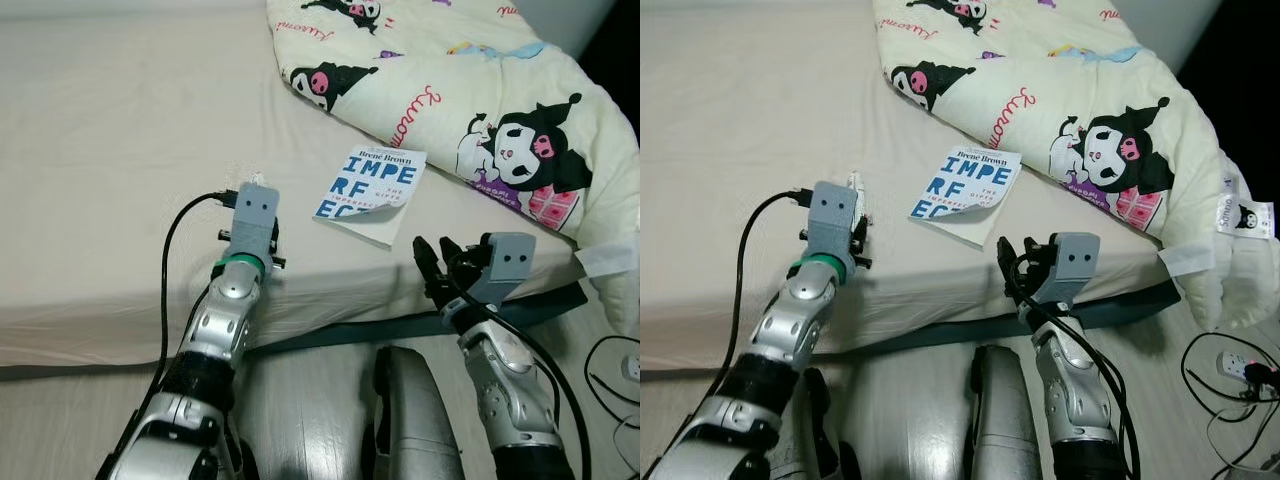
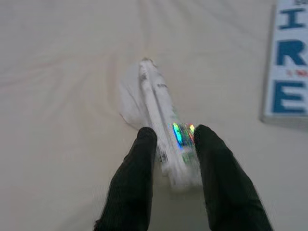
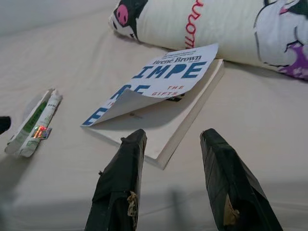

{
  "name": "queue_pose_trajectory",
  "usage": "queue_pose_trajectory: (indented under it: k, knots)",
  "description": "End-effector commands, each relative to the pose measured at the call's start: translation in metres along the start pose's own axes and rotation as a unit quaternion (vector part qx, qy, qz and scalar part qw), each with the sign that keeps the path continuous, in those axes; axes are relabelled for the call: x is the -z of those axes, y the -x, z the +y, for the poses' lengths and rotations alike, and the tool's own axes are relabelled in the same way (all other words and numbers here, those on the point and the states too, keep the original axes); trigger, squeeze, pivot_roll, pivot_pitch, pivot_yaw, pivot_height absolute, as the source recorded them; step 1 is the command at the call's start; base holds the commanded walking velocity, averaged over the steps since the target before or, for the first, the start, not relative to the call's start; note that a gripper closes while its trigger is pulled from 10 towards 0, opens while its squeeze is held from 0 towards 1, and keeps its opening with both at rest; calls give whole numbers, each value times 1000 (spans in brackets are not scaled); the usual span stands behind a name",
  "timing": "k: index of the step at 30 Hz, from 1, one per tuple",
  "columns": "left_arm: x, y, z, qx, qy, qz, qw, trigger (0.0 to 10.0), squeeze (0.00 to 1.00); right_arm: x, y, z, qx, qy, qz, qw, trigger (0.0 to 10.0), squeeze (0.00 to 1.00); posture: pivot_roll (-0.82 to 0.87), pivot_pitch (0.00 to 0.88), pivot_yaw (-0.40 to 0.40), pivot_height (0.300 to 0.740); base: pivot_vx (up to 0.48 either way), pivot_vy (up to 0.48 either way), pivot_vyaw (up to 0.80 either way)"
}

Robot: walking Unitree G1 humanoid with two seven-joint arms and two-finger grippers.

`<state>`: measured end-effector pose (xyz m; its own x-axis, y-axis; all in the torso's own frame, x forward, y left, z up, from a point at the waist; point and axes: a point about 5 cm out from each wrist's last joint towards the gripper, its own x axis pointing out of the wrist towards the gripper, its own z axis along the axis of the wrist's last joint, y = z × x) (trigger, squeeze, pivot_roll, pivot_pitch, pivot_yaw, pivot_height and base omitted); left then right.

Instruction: Clean up the room

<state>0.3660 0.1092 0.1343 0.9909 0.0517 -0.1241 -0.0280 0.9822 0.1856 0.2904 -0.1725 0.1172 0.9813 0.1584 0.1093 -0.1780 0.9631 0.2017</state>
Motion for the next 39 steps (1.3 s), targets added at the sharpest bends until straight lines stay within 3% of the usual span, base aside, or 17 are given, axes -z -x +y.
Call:
queue_pose_trajectory:
  k: [1,10,17,18,19,20,21,22,26,27,34,35,36,37,38,39]
  knots:
    - [9,1,-1,-5,2,14,1000,10000,1000,4,4,-3,4,3,10,1000,10000,0,-122,102,46,497,0,0,0]
    - [-10,-16,-10,-25,-9,6,1000,10000,1000,1,10,3,1,4,8,1000,10000,0,-161,151,62,497,0,0,0]
    - [-14,-24,4,-76,-24,4,997,10000,1000,-6,23,6,7,4,1,1000,10000,0,-201,209,75,497,0,0,0]
    - [-14,-25,7,-82,-23,9,996,10000,886,-7,26,5,9,4,1,1000,10000,0,-207,223,74,497,0,0,0]
    - [-14,-25,7,-82,-23,9,996,10000,886,-7,26,5,9,4,1,1000,10000,0,-207,223,74,497,0,0,0]
    - [-13,-26,10,-86,-19,14,996,10000,714,-8,29,5,11,4,2,1000,10000,0,-210,230,74,497,0,0,0]
    - [-13,-26,10,-86,-19,14,996,10000,714,-8,29,5,11,4,2,1000,10000,0,-210,230,74,497,0,0,0]
    - [-11,-26,12,-91,-11,22,996,10000,0,-9,32,6,12,4,5,1000,10000,0,-218,252,72,497,0,0,0]
    - [-8,-26,14,-94,-3,30,995,10000,0,-10,35,7,12,4,7,1000,10000,0,-226,268,72,497,0,0,0]
    - [-1,-26,14,-99,16,50,994,10000,0,-13,40,10,12,4,9,1000,10000,0,-249,302,73,497,0,0,0]
    - [1,-26,13,-105,23,57,993,10000,0,-17,48,14,17,1,13,1000,10000,0,-265,329,77,497,0,0,0]
    - [0,-26,13,-104,26,57,993,7725,0,-17,51,14,19,0,15,1000,10000,0,-272,342,80,497,0,0,0]
    - [0,-26,13,-104,26,57,993,7725,0,-17,51,14,19,0,15,1000,10000,0,-272,342,80,497,0,0,0]
    - [-1,-27,13,-102,34,57,993,4941,0,-17,55,14,22,-1,18,1000,10000,0,-276,353,83,497,0,0,0]
    - [-1,-27,13,-102,34,57,993,4941,0,-17,55,14,22,-1,18,1000,10000,0,-276,353,83,497,0,0,0]
    - [-4,-28,13,-100,46,52,993,0,0,-16,58,15,25,-3,22,999,10000,0,-276,359,83,497,0,0,0]
